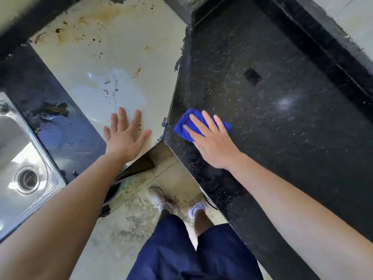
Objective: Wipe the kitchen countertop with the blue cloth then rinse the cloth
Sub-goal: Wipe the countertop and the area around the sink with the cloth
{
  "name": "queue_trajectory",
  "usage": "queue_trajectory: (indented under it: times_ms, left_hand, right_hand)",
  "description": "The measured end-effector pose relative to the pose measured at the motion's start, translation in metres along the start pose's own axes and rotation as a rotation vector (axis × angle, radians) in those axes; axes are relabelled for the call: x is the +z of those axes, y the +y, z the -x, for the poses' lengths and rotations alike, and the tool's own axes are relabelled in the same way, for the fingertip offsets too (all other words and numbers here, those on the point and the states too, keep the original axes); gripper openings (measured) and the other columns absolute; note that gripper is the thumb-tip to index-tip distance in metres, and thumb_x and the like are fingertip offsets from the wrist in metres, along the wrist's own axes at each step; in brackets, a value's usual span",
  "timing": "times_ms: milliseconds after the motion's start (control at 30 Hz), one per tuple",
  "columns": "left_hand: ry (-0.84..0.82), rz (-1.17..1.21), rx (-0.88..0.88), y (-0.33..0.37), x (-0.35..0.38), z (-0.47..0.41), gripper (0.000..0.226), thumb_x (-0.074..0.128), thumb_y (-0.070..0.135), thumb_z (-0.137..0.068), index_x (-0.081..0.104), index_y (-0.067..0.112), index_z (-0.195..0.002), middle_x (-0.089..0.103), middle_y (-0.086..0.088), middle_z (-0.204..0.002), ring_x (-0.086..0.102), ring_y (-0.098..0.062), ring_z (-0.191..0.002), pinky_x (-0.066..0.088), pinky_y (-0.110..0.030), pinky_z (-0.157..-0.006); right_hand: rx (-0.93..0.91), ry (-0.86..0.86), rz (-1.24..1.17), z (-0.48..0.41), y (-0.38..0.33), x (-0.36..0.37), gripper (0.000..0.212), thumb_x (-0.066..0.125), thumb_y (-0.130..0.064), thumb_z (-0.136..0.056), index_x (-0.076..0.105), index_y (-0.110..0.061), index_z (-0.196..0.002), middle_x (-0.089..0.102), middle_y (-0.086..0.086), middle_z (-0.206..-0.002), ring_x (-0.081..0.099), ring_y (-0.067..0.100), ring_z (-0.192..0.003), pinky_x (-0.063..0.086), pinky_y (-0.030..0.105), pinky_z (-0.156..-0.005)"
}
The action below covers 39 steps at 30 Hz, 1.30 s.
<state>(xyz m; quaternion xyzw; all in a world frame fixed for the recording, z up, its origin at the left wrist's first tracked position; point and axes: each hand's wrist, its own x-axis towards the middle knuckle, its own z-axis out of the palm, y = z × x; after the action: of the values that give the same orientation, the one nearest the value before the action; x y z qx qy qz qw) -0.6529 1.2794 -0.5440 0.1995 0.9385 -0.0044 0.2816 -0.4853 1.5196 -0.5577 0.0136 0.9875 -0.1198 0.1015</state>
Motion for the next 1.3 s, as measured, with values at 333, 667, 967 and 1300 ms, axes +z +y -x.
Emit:
queue_trajectory:
  times_ms: [333, 667, 967, 1300]
  left_hand:
    - [-0.004, -0.042, 0.001, -0.003, 0.002, -0.003, 0.072, 0.016, 0.075, -0.094, -0.011, 0.046, -0.155, -0.026, -0.004, -0.164, -0.025, -0.028, -0.151, -0.010, -0.054, -0.121]
    - [0.022, -0.014, 0.068, 0.001, 0.008, 0.004, 0.072, 0.010, 0.070, -0.096, -0.015, 0.039, -0.156, -0.032, -0.009, -0.162, -0.029, -0.032, -0.149, -0.014, -0.060, -0.118]
    - [0.210, 0.044, 0.174, -0.058, -0.018, 0.007, 0.069, 0.013, 0.062, -0.102, 0.010, 0.025, -0.161, -0.003, -0.008, -0.168, -0.003, -0.024, -0.155, 0.006, -0.051, -0.122]
    - [0.283, -0.023, 0.153, -0.134, -0.045, -0.050, 0.068, 0.015, 0.057, -0.104, 0.016, 0.018, -0.160, 0.000, -0.012, -0.168, -0.002, -0.028, -0.155, 0.004, -0.051, -0.124]
  right_hand:
    - [0.143, 0.076, -0.048, -0.021, -0.064, 0.016, 0.064, 0.045, -0.026, -0.099, 0.020, -0.025, -0.158, 0.008, 0.007, -0.167, 0.002, 0.037, -0.153, 0.008, 0.058, -0.120]
    - [0.294, -0.116, -0.010, 0.119, -0.057, 0.034, 0.052, 0.033, -0.033, -0.105, 0.027, -0.028, -0.156, 0.010, 0.004, -0.167, 0.005, 0.036, -0.153, 0.014, 0.056, -0.121]
    - [0.553, 0.055, -0.082, -0.108, -0.041, -0.009, 0.053, 0.025, -0.038, -0.107, 0.016, -0.027, -0.158, -0.003, 0.004, -0.168, -0.006, 0.034, -0.153, 0.000, 0.052, -0.123]
    - [0.054, -0.099, -0.069, -0.073, -0.159, 0.015, 0.054, 0.021, -0.040, -0.107, 0.016, -0.030, -0.159, 0.003, 0.000, -0.168, -0.007, 0.028, -0.154, -0.001, 0.049, -0.124]
